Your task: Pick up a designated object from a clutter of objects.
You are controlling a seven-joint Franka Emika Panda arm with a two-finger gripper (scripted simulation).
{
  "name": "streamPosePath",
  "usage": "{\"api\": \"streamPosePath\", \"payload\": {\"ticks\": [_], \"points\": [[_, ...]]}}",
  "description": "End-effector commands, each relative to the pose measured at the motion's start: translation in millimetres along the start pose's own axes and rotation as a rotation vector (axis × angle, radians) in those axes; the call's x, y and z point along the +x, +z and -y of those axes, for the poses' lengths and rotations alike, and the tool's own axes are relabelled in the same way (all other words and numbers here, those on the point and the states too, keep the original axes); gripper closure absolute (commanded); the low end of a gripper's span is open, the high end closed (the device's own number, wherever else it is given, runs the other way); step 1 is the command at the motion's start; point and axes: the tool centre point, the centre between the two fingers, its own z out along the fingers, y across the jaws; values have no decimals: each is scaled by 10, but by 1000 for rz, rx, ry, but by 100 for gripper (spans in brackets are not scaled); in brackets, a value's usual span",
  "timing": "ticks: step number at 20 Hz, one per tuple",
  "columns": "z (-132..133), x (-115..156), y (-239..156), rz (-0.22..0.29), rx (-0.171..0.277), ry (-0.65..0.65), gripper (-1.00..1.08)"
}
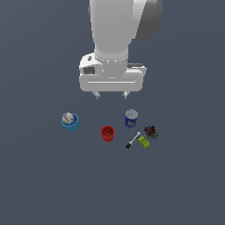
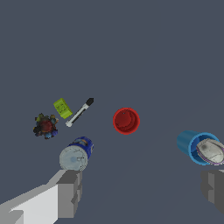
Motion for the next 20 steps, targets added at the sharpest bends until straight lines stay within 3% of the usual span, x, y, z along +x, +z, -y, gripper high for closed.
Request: {"api": "streamPosePath", "payload": {"ticks": [1, 9, 20], "points": [[0, 0, 0, 0, 0, 0, -92], [-222, 7, -152, -19, -19, 48, -92], [-253, 11, -126, -19, -18, 34, -92]]}}
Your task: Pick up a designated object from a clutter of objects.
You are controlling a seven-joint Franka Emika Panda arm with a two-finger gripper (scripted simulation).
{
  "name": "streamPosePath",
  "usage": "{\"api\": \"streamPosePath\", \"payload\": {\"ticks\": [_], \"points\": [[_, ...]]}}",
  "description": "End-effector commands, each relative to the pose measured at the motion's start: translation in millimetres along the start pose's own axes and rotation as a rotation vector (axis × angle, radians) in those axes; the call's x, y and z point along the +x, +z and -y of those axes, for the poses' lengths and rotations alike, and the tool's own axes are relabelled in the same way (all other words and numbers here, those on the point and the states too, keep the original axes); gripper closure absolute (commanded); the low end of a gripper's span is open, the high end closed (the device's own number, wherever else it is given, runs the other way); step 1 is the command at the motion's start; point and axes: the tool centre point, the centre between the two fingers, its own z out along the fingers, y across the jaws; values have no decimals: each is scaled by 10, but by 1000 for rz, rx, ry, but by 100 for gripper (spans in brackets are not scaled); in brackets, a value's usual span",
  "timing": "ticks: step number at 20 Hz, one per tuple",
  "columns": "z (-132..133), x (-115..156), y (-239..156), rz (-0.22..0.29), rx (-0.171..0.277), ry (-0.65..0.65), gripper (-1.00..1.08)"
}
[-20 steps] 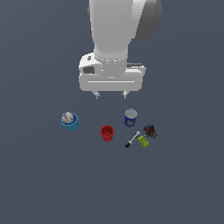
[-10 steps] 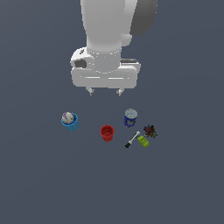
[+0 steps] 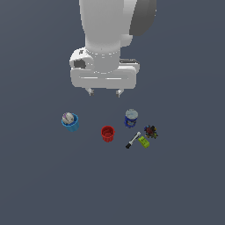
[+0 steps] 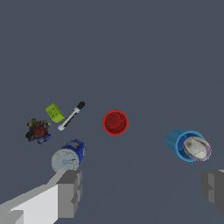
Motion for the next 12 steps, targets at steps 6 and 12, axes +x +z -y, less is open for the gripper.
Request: {"api": "streamPosePath", "payload": {"ticks": [6, 12], "points": [[-107, 13, 99, 0, 6, -49, -92], [-263, 26, 241, 0, 13, -120, -92]]}}
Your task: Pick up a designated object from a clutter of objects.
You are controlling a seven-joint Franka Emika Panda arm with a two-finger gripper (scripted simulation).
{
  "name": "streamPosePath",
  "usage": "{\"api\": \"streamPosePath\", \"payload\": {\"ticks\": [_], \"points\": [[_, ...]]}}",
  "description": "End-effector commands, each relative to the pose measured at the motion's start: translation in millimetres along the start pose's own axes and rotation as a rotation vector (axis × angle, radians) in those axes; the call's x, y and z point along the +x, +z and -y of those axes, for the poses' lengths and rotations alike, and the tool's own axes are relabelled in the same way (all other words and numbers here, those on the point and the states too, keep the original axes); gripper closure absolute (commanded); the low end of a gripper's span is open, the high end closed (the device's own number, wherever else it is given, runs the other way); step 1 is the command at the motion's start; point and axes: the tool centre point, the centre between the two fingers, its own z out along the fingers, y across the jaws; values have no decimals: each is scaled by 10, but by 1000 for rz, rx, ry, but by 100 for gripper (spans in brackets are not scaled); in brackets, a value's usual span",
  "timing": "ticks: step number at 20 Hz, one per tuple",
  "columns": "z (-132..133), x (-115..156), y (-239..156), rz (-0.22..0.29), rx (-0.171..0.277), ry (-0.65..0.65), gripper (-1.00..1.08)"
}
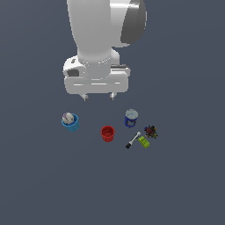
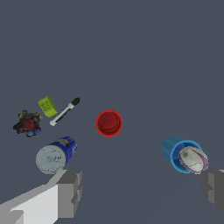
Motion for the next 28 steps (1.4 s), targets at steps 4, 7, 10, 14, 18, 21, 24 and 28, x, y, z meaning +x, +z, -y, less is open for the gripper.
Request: {"api": "streamPosePath", "payload": {"ticks": [4, 7, 10, 14, 18, 21, 24, 28], "points": [[-187, -13, 164, -1, 8, -83, -92], [-301, -27, 265, -3, 12, -133, -92], [-416, -46, 365, -5, 15, -183, -92], [-569, -79, 497, -7, 19, -250, -92], [-721, -120, 629, -10, 22, -316, -92], [-835, -157, 728, -12, 23, -366, -92], [-949, -198, 826, -14, 24, -415, -92], [-1099, -261, 955, -17, 24, -480, -92]]}}
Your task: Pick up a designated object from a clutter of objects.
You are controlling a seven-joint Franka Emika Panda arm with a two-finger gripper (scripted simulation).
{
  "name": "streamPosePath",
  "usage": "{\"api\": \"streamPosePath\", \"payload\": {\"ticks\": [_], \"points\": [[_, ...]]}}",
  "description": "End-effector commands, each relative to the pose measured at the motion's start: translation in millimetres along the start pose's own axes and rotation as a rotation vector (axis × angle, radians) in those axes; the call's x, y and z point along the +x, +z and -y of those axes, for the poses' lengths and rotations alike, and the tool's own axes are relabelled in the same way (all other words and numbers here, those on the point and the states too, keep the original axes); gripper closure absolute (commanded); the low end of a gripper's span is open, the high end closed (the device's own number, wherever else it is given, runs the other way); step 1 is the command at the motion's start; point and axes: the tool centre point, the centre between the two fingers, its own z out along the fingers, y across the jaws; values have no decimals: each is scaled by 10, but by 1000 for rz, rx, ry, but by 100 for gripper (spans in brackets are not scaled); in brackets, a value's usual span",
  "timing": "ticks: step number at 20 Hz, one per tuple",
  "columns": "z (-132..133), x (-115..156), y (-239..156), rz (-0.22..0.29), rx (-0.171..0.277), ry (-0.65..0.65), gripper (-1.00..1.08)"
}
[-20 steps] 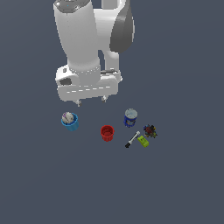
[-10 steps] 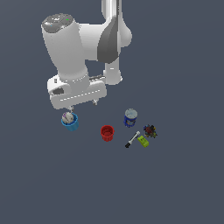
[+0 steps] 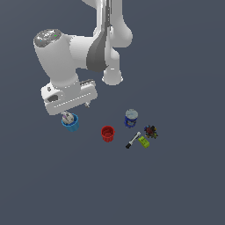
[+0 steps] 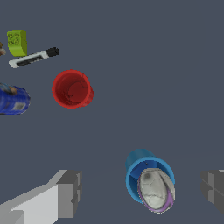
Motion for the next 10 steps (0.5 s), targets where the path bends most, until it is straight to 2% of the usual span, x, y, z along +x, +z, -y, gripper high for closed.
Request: {"api": "streamPosePath", "payload": {"ticks": [1, 10], "points": [[-68, -81, 79, -1, 0, -42, -92], [-292, -390, 353, -2, -3, -189, -92]]}}
